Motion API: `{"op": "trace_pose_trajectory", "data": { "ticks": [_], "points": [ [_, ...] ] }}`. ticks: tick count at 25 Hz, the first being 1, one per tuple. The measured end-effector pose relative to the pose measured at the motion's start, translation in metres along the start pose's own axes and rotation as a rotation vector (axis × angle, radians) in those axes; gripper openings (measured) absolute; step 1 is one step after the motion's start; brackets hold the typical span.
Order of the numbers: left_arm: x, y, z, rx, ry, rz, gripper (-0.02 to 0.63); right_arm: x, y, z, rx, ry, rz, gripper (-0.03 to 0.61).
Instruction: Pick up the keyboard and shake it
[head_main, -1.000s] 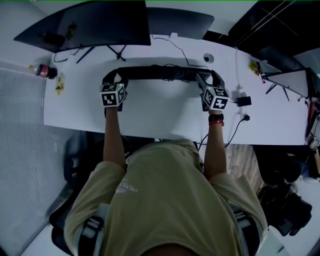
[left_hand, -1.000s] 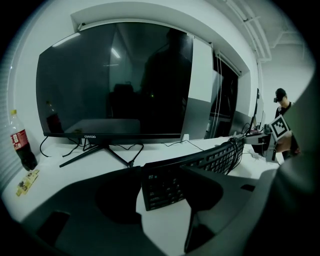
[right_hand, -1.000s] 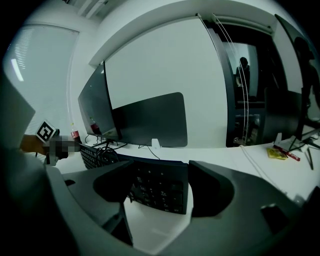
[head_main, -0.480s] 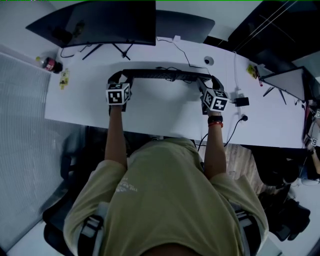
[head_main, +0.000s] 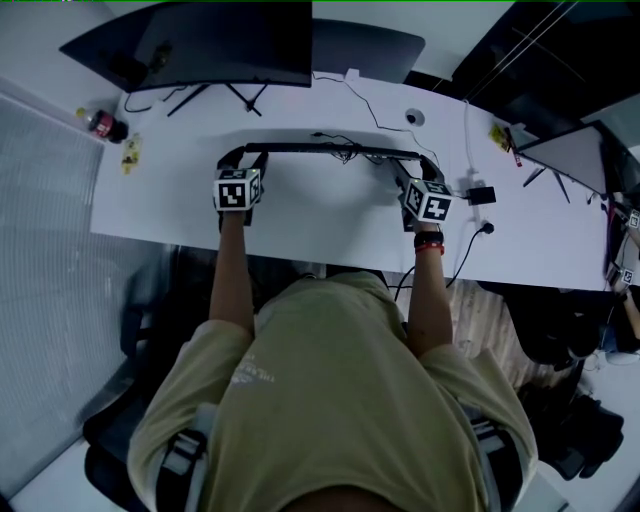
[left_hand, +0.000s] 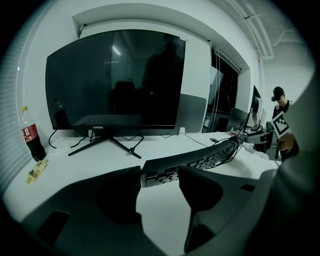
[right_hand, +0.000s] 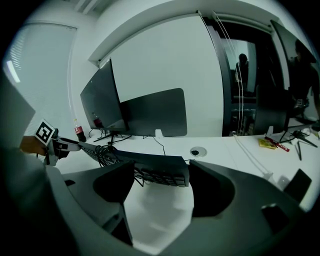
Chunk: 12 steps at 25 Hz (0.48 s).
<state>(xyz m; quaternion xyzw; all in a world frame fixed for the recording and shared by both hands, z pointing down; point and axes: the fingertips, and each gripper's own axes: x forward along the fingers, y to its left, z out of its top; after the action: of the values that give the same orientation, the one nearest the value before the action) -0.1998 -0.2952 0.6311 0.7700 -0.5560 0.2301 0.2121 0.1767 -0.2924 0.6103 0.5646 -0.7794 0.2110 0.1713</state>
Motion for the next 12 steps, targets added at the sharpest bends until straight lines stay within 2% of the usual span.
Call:
{"op": "trace_pose_trajectory", "data": {
  "ticks": [12],
  "points": [
    [-0.021, -0.01, -0.038, 0.034, 0.064, -0.019, 0.248, -0.023, 0.013, -0.038, -0.001, 0.045, -0.016, 0.353]
  ]
}}
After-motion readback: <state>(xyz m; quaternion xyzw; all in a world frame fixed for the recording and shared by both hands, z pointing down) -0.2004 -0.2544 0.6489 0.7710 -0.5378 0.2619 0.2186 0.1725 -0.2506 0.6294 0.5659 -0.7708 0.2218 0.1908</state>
